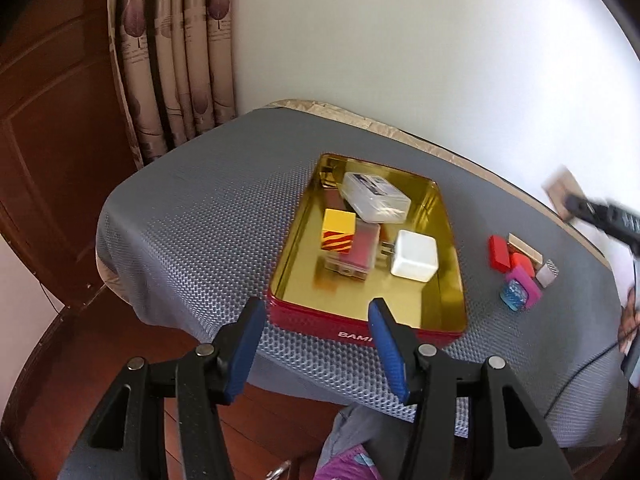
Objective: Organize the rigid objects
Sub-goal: 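Lower MARUBI box into tin and open right gripper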
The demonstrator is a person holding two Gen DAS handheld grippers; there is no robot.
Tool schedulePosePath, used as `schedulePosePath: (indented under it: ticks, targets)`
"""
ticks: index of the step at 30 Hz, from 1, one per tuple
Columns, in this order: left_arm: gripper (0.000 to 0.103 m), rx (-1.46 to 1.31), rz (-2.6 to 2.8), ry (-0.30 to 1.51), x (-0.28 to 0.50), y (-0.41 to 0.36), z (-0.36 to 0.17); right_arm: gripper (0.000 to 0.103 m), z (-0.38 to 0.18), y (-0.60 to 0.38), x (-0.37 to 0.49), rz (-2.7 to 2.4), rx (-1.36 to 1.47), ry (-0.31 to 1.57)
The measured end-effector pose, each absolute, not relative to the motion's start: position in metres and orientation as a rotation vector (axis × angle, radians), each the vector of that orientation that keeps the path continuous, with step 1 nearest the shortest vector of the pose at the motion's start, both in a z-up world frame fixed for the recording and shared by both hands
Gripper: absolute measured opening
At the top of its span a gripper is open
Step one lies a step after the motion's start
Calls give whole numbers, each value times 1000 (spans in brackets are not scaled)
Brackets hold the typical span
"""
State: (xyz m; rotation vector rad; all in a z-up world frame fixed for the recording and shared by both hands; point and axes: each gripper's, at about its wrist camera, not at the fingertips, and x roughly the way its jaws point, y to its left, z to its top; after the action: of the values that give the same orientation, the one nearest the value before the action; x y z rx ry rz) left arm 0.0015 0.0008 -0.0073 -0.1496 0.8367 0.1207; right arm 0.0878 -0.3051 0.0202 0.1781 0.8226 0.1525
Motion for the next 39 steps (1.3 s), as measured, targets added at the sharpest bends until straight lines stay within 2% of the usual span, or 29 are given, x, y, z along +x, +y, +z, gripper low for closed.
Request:
schedulePosePath:
  ticks: [9, 23, 24, 25, 26, 30, 32, 34, 36, 39]
  targets:
    - [55, -129, 71, 874, 2, -4, -20, 42, -35, -207, 196, 285, 234, 980]
    - [55, -174, 67, 893, 6, 8, -22, 44, -74, -177, 235, 192, 190, 1071]
    - [55, -176, 68, 895, 7, 9, -22, 48, -74, -179, 235, 188, 202, 1073]
    - [55, -175, 69, 895, 7, 9, -23, 61, -73, -182, 234, 189, 220, 1072]
    - [55, -173, 69, 894, 7, 8, -23, 64, -70, -185, 230, 194, 238, 1054]
    - [55, -146, 69, 892, 7, 3, -24, 66, -39, -208, 195, 190, 280, 905]
    - [55, -129, 63, 895, 6, -1, -24, 71, -24, -230, 165, 194, 311, 831]
    - [55, -114, 56, 886, 4, -4, -23, 83, -14, -255, 128, 138, 292, 776]
    - [55, -95, 36, 872, 1, -10, -21, 89, -13, -286, 88, 35, 246, 743]
    - [55, -54, -24, 856, -2, -24, -19, 90, -27, -335, 35, -163, 114, 759]
